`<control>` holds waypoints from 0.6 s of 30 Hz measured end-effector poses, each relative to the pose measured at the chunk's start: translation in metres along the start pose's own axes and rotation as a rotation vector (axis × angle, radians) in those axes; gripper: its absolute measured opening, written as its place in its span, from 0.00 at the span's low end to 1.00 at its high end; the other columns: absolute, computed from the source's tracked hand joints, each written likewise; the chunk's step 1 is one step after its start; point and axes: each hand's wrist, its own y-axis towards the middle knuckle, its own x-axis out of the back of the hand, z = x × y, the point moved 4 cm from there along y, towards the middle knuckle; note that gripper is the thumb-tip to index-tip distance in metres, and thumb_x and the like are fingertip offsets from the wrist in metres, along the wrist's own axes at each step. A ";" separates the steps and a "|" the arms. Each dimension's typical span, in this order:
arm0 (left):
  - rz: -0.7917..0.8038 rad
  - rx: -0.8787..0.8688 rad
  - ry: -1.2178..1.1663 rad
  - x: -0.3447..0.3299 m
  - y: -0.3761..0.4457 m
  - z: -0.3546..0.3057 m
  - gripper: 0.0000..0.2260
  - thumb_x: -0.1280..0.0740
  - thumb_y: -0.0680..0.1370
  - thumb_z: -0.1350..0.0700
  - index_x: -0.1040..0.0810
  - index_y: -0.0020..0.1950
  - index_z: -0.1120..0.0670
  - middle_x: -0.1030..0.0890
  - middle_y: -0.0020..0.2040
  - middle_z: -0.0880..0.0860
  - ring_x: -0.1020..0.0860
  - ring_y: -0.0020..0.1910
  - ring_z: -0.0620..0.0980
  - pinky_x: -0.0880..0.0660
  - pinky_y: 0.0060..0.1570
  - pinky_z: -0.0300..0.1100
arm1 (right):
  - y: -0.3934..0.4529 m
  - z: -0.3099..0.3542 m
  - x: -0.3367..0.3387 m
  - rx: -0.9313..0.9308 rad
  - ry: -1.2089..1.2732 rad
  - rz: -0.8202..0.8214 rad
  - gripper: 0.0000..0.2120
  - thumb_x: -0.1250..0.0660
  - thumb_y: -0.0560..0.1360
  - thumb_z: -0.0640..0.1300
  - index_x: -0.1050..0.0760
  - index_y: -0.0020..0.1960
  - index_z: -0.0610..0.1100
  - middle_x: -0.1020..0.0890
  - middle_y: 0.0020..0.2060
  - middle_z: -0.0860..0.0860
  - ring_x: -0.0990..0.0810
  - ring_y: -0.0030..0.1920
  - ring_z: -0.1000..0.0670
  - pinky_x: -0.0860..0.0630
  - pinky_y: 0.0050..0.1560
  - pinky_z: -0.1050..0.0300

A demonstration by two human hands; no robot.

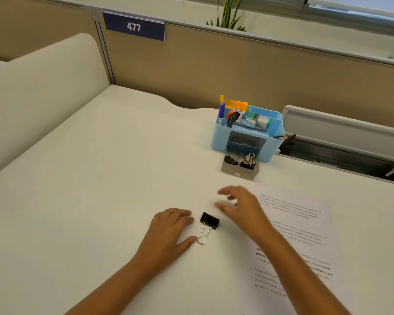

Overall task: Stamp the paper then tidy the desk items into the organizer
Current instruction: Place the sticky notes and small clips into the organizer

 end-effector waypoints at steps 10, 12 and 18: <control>-0.009 -0.006 -0.001 -0.001 -0.001 0.001 0.17 0.40 0.72 0.42 0.22 0.53 0.50 0.21 0.55 0.46 0.32 0.57 0.42 0.38 0.55 0.38 | -0.037 0.003 -0.051 0.135 -0.295 -0.042 0.20 0.44 0.79 0.44 0.37 0.69 0.58 0.30 0.63 0.57 0.35 0.61 0.53 0.35 0.60 0.64; -0.009 -0.008 -0.003 -0.001 -0.001 0.001 0.17 0.40 0.72 0.42 0.22 0.53 0.50 0.21 0.55 0.45 0.32 0.57 0.41 0.38 0.55 0.38 | -0.035 0.003 -0.050 0.127 -0.291 -0.047 0.20 0.44 0.78 0.42 0.35 0.69 0.55 0.29 0.61 0.56 0.34 0.60 0.53 0.35 0.59 0.64; -0.009 -0.011 0.001 -0.002 -0.001 0.001 0.16 0.40 0.72 0.42 0.22 0.52 0.49 0.21 0.54 0.45 0.32 0.57 0.41 0.38 0.55 0.37 | -0.026 0.001 -0.044 0.062 -0.308 -0.037 0.19 0.45 0.78 0.41 0.35 0.68 0.52 0.29 0.60 0.53 0.34 0.61 0.51 0.31 0.52 0.61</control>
